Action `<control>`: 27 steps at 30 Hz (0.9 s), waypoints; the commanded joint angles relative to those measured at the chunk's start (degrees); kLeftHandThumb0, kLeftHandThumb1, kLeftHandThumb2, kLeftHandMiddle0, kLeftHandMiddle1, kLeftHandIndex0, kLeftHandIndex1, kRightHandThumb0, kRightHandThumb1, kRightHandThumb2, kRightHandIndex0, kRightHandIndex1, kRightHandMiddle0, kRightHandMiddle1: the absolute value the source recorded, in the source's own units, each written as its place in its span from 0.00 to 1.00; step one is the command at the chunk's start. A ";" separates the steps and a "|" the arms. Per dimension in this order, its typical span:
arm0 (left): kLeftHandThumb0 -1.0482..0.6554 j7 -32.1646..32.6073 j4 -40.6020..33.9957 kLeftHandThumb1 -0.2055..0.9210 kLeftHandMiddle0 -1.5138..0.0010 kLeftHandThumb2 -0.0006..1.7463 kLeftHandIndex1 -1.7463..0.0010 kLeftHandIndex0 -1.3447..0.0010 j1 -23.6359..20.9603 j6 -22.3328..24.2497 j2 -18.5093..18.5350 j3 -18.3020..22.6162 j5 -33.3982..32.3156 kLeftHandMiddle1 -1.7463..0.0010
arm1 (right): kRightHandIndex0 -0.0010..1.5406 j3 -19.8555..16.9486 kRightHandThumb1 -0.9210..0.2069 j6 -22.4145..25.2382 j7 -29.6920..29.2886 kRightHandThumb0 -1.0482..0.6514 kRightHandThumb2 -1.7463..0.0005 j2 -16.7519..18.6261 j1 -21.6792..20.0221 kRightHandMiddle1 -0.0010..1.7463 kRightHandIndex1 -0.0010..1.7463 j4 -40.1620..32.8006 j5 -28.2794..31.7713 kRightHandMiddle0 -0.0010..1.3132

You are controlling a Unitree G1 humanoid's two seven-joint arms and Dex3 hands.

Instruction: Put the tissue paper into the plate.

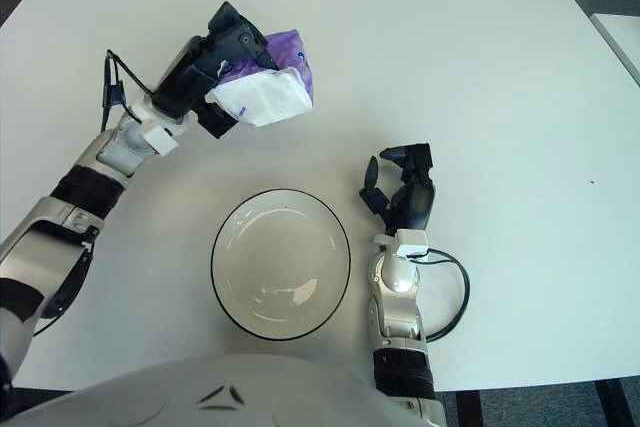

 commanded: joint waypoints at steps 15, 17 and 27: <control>0.61 -20.65 -27.27 0.23 0.52 0.92 0.02 0.50 19.13 2.42 3.38 -1.37 -14.71 0.00 | 0.31 -0.58 0.20 3.13 0.17 0.39 0.52 -0.04 2.60 1.00 0.76 8.60 -0.47 0.25; 0.61 -22.62 -32.97 0.27 0.55 0.90 0.01 0.52 21.19 5.21 5.85 -0.57 -14.92 0.00 | 0.31 -0.54 0.20 2.84 0.07 0.39 0.51 -0.11 2.49 1.00 0.77 8.79 -0.69 0.25; 0.61 -36.24 -29.15 0.16 0.43 0.97 0.03 0.50 15.16 3.53 5.67 -2.57 -20.51 0.00 | 0.32 -0.64 0.22 1.88 -0.11 0.39 0.50 -0.19 2.24 1.00 0.77 9.29 -0.78 0.26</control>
